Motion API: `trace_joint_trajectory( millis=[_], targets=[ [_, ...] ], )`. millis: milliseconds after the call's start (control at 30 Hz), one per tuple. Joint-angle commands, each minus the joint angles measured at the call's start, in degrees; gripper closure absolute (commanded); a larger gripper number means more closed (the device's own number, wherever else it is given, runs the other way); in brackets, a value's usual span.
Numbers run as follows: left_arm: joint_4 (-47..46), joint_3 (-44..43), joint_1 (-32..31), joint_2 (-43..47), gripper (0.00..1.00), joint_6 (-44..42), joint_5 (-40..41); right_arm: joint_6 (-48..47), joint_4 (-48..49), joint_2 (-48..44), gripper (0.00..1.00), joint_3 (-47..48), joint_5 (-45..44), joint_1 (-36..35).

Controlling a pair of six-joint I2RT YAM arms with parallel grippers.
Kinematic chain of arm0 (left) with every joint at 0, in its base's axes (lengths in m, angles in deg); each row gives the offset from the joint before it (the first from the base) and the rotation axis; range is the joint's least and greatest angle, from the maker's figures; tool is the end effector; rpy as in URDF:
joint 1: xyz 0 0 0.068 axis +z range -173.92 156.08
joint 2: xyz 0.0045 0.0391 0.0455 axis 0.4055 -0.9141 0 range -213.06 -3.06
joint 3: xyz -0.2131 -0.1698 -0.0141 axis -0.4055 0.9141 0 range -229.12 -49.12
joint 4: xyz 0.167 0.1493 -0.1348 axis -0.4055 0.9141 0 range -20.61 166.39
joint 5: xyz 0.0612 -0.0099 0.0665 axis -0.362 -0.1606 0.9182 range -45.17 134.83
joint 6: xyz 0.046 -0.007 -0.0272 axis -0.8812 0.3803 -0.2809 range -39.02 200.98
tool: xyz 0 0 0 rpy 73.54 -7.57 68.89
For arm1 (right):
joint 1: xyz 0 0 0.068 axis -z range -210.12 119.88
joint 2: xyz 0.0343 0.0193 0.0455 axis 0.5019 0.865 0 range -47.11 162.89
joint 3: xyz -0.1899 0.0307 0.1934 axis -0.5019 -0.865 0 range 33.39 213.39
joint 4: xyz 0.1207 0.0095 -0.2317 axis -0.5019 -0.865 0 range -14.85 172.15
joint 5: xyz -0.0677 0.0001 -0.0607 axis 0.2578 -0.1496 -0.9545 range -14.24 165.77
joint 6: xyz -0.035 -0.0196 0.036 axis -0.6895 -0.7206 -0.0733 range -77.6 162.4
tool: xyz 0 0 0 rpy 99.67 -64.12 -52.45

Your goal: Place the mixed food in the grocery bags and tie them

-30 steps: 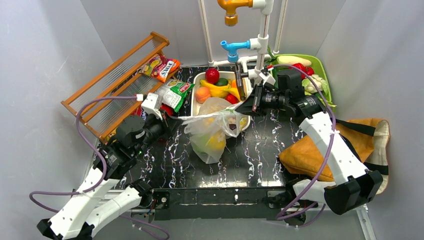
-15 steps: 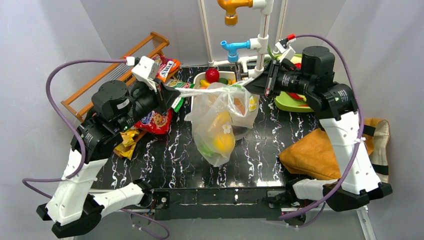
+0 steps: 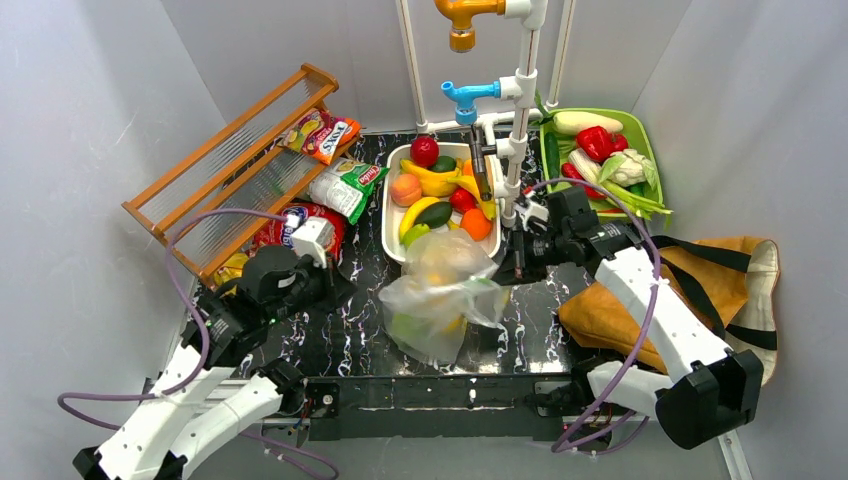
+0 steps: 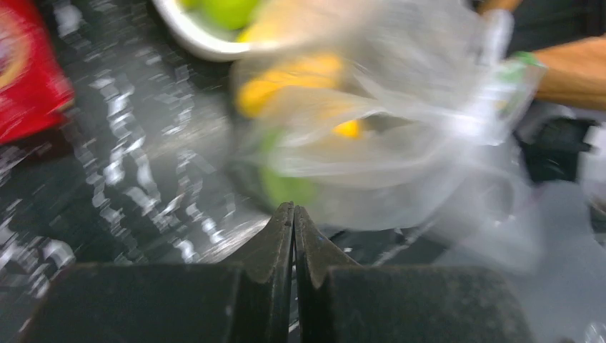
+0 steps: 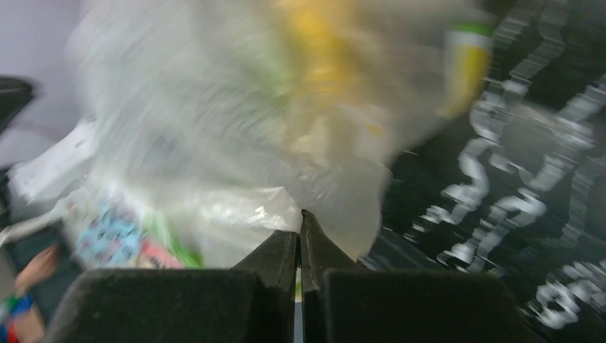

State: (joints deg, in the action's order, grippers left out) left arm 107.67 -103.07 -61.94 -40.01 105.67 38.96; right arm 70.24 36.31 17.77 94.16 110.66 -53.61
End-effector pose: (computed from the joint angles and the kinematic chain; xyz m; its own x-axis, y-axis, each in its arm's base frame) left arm 0.0983 -0.0815 0.3615 -0.5471 -0.0997 -0.8311 0.5054 0.7521 -0.4229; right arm 0.1964 0.1076 0.3158 -0.9312 0.0130 -0.3644 -0.2596 0.6780 0.6877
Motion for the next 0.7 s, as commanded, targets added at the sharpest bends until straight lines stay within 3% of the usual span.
trace_joint_trajectory(
  millis=[0, 100, 167, 300, 400, 533, 667],
  targets=[
    [12.69, 0.03, 2.73, 5.20, 1.00, -0.88, 13.30, -8.92, -8.12, -2.54, 0.99, -4.69, -15.21, 5.02],
    [10.85, -3.46, 2.77, 4.63, 1.00, -3.94, 9.49, -11.09, -7.34, -8.32, 0.99, -1.13, -10.41, 4.98],
    [7.38, -10.13, 2.78, 0.12, 0.99, -8.28, 2.47, -12.03, -5.43, -10.26, 0.99, 8.91, -2.57, 4.95],
    [7.38, -19.53, 2.70, -8.36, 0.62, -13.40, -10.04, -10.82, -5.23, -8.84, 0.99, 16.87, 2.14, 4.32],
    [7.92, -24.75, 2.73, -12.69, 0.43, -14.74, -15.36, -9.86, -4.32, -7.93, 0.99, 20.38, 4.11, 2.50],
    [7.45, -28.15, 2.71, -16.17, 0.33, -15.63, -22.29, -9.29, -3.15, -6.90, 0.99, 21.58, 2.54, -1.09],
    [7.01, -28.25, 2.65, -19.16, 0.30, -15.82, -28.08, -9.46, -3.28, -5.32, 0.99, 22.45, 0.62, -2.88]
  ],
)
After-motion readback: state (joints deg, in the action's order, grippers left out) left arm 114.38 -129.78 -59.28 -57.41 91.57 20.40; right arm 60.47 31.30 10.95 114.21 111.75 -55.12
